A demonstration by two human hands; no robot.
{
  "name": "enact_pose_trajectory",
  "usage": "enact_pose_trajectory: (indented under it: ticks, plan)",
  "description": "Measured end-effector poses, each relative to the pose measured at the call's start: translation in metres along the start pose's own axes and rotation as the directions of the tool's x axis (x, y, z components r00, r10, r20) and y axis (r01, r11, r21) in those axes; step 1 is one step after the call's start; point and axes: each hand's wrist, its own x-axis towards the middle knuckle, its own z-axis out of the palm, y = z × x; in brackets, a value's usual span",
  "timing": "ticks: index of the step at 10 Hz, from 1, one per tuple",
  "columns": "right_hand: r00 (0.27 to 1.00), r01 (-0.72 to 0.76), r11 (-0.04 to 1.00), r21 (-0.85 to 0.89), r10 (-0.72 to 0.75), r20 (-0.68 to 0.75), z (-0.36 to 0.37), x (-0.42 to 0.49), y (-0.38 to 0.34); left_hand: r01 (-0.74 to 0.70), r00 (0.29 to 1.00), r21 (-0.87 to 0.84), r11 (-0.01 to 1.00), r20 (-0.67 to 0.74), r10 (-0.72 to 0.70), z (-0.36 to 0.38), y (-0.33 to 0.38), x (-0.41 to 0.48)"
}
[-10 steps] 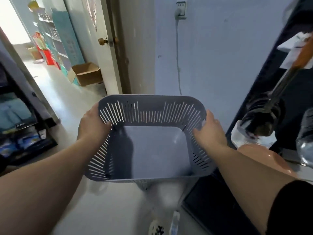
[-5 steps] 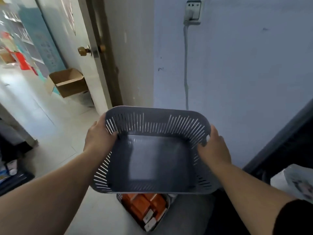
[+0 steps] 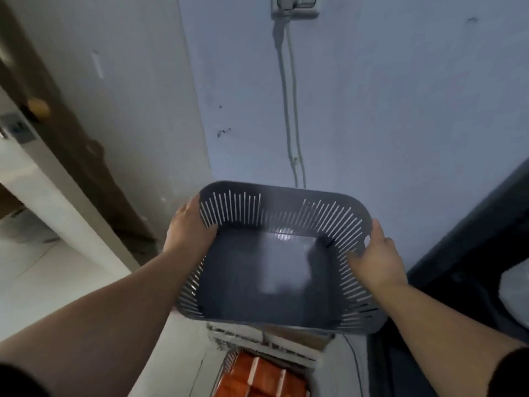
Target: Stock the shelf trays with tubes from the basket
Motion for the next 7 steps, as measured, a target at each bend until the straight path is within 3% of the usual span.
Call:
enact_pose_trajectory:
  ticks: [1,4,6,7]
  plan:
    - [0.997,-0.075,0.997,-0.021,0.074,-0.025,0.024,0.011,-0.013,-0.076,0.993,-0.008,0.997,0.088,0.076,0.017,-0.016,0.046]
    - [0.988,-0.153,0.973,-0.172,0.152,-0.02,0.067,0.027,-0.017,-0.065,0.949,0.047,0.997,0.312,0.047,0.069,-0.053,0.095]
    - [0.99,-0.125,0.946,-0.298,0.14,0.028,0.066,0.01,-0.029,-0.175,0.91,0.107,0.979,0.397,0.12,0.065,-0.046,0.089]
    - [0.999,0.012,0.942,-0.335,0.0,0.034,0.055,-0.003,-0.044,-0.223,0.904,0.149,0.963,0.402,0.147,0.058,-0.031,0.064]
